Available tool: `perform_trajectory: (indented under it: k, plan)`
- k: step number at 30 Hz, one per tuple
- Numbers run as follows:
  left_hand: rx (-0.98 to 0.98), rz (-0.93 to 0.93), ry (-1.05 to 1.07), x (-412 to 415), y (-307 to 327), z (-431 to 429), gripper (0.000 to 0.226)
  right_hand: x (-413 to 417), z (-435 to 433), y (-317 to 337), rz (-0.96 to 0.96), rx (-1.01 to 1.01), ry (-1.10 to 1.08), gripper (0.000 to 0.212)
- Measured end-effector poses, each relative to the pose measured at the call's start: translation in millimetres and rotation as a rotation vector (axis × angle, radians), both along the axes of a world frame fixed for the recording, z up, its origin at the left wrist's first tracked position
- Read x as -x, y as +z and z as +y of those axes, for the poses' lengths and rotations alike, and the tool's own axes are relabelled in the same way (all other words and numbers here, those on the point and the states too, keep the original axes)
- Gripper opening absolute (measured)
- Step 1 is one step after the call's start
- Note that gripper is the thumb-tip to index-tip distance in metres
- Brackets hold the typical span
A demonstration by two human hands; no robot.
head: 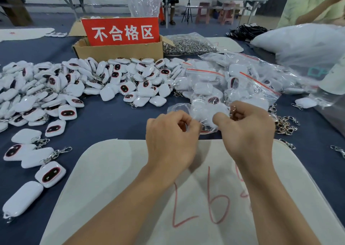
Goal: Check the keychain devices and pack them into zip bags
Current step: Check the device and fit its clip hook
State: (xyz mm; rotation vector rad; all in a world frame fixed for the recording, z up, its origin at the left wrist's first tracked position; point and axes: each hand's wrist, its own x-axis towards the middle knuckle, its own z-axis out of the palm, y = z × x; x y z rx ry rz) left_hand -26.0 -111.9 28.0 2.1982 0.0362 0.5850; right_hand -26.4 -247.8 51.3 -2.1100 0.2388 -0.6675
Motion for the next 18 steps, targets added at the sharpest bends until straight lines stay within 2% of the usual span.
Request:
perform_trajectory:
  k: [3,6,8,9,11,13,15,18]
  plan:
    - [0.046,-0.039,-0.004,1,1,2,0.022,1,6,-3,0.024,0.128,0.090,0.018]
    - [0.014,-0.126,-0.029,2,1,4,0.020,-2,10,-9,-0.034,0.205,0.168,0.012]
    - [-0.011,-0.210,-0.073,2,1,6,0.020,-5,13,-14,0.019,0.234,0.214,0.010]
    - [-0.020,-0.252,-0.118,2,0,7,0.020,-4,16,-15,0.044,0.254,0.243,0.014]
    - [-0.025,-0.313,-0.229,3,-1,8,0.021,-4,21,-20,0.092,0.261,0.297,0.036]
    - [-0.017,-0.344,-0.259,2,0,10,0.022,-6,26,-22,0.164,0.279,0.302,0.036]
    - [0.026,-0.355,-0.139,-1,2,16,0.022,-8,28,-20,0.155,0.204,0.317,0.023]
    - [0.244,-0.267,0.134,-13,8,35,0.026,-6,32,-14,0.061,-0.190,0.343,0.017]
